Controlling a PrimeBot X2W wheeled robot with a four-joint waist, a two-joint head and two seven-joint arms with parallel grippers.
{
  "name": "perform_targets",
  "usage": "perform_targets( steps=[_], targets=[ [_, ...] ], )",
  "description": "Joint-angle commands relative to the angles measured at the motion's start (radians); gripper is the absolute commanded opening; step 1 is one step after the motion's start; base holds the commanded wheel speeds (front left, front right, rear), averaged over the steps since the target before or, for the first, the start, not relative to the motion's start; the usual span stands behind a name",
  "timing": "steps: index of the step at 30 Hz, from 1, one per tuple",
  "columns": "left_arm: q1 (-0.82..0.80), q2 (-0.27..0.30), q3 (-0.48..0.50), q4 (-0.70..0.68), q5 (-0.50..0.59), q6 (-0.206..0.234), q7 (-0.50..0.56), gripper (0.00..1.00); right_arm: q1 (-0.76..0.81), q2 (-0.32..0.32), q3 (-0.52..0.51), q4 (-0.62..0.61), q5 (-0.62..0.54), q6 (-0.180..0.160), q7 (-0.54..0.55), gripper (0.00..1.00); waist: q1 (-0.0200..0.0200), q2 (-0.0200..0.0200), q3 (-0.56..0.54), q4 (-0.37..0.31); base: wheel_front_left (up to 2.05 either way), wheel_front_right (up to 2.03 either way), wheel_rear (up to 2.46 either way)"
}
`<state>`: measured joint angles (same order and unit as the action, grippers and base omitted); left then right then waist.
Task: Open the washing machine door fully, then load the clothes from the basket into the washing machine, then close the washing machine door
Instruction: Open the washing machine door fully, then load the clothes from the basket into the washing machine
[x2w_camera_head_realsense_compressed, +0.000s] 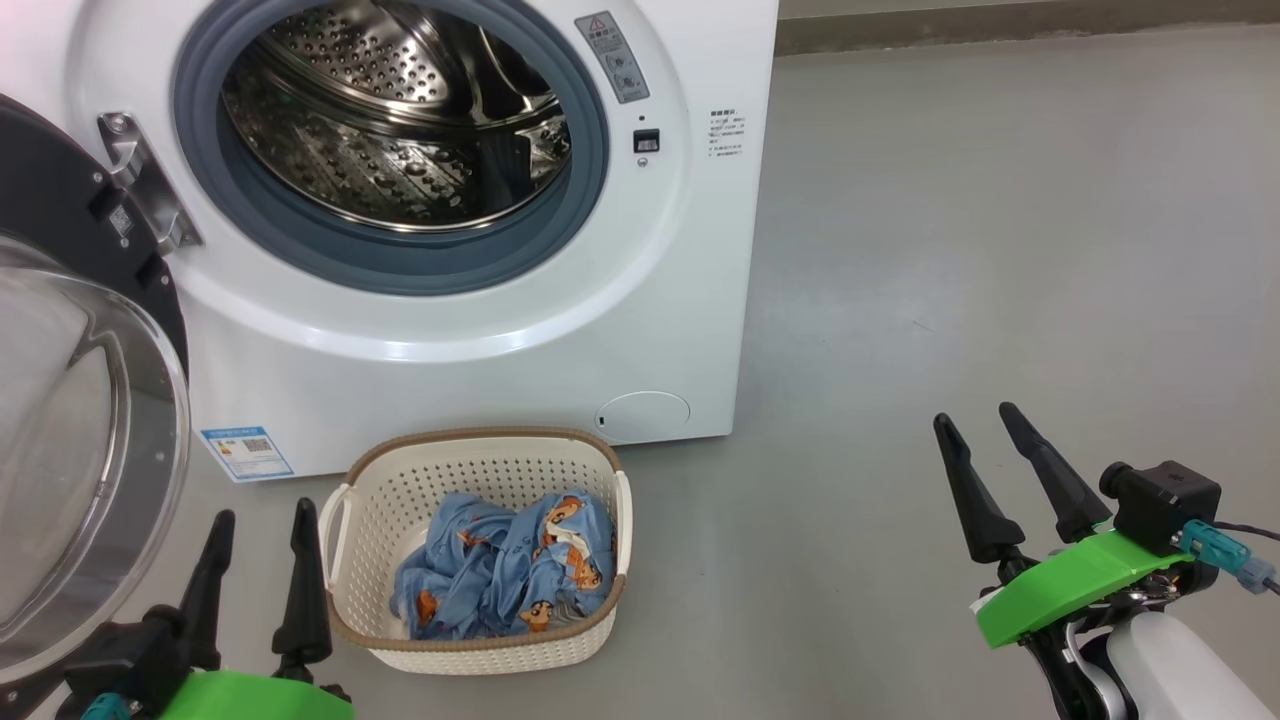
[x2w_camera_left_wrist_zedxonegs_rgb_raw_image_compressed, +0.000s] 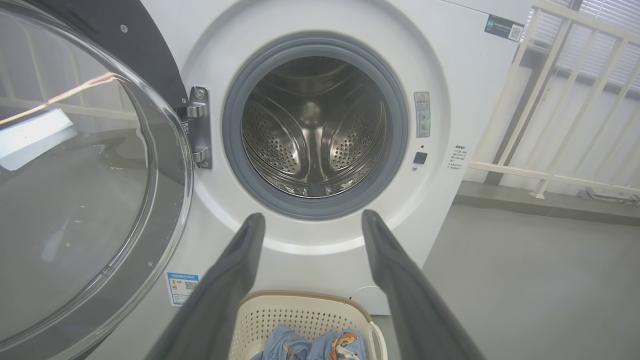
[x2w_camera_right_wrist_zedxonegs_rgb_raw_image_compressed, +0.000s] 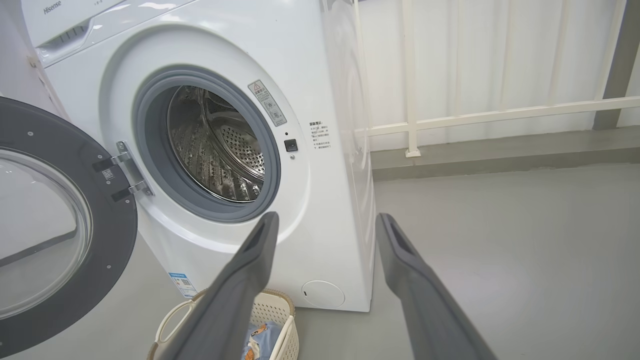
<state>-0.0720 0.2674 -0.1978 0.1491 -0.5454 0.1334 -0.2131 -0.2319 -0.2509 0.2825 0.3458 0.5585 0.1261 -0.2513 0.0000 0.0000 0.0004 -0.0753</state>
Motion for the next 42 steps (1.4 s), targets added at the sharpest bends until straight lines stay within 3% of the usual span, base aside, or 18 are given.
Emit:
perform_targets(
  steps=[1, 42],
  targets=[
    [-0.012, 0.019, 0.032, -0.028, 0.014, 0.005, -0.015, 1.00, -0.010, -0.011, 0.006, -0.022, -0.018, 0.005, -0.011, 1.00, 0.0000, 0.0000, 0.001, 0.000, 0.00, 0.00, 0.00],
    [-0.028, 0.031, 0.006, 0.007, 0.009, -0.004, -0.027, 1.00, 0.001, -0.007, 0.002, -0.021, -0.019, 0.005, -0.011, 1.00, 0.0000, 0.0000, -0.002, 0.015, 0.06, -0.06, 0.00]
  ],
)
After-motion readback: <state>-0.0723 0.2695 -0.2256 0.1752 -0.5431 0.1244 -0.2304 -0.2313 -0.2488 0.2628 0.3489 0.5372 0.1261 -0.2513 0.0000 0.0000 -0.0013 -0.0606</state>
